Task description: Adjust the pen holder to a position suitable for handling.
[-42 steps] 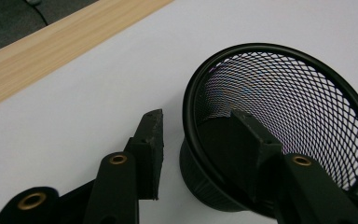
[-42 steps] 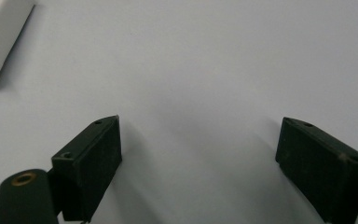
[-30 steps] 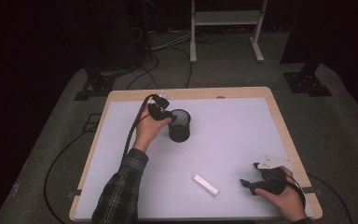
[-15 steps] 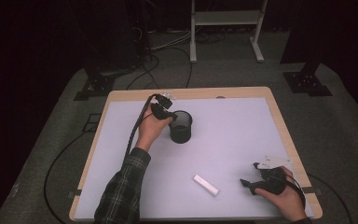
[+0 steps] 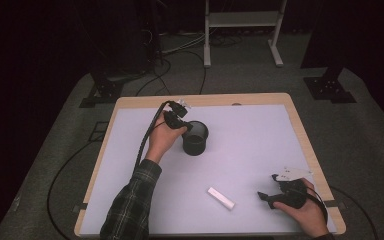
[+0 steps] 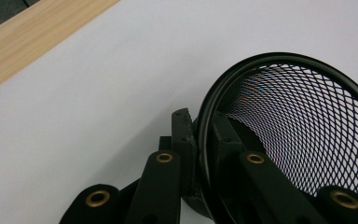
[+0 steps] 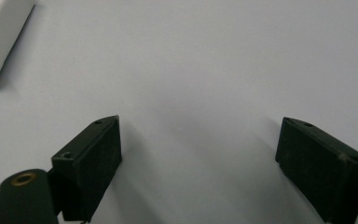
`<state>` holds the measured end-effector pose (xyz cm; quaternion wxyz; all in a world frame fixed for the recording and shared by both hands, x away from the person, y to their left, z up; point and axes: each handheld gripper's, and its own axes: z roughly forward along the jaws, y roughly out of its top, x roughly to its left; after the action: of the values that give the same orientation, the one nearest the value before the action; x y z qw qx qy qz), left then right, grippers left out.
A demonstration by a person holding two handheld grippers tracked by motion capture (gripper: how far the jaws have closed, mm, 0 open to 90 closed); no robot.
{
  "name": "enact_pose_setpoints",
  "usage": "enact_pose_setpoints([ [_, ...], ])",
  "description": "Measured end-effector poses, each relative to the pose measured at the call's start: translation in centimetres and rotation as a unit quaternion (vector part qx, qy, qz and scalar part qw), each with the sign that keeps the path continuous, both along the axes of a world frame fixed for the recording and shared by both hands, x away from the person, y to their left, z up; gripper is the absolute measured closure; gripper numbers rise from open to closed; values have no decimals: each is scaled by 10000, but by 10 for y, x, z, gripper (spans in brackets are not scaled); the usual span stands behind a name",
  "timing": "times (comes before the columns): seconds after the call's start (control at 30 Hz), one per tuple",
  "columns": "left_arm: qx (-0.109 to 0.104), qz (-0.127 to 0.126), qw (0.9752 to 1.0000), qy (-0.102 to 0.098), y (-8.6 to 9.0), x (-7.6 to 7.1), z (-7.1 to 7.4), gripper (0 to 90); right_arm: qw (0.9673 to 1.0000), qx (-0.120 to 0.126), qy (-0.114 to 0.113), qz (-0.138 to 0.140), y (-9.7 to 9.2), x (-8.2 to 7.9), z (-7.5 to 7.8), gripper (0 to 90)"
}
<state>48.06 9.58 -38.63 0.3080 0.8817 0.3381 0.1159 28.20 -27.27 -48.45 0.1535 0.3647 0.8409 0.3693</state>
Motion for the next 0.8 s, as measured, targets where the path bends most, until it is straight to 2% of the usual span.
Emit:
enact_pose_setpoints([
  [0.47, -123, -219, 9996, 109, 2, -18, 12, 827, 10000, 1, 5, -2, 0, 0, 0, 131],
  [0.6, -245, -279, 9992, 153, 2, -24, 13, 827, 10000, 2, 4, -3, 0, 0, 0, 131],
  [0.8, -202, -352, 9991, 158, 0, -33, 15, 829, 10000, 1, 5, -1, 0, 0, 0, 131],
])
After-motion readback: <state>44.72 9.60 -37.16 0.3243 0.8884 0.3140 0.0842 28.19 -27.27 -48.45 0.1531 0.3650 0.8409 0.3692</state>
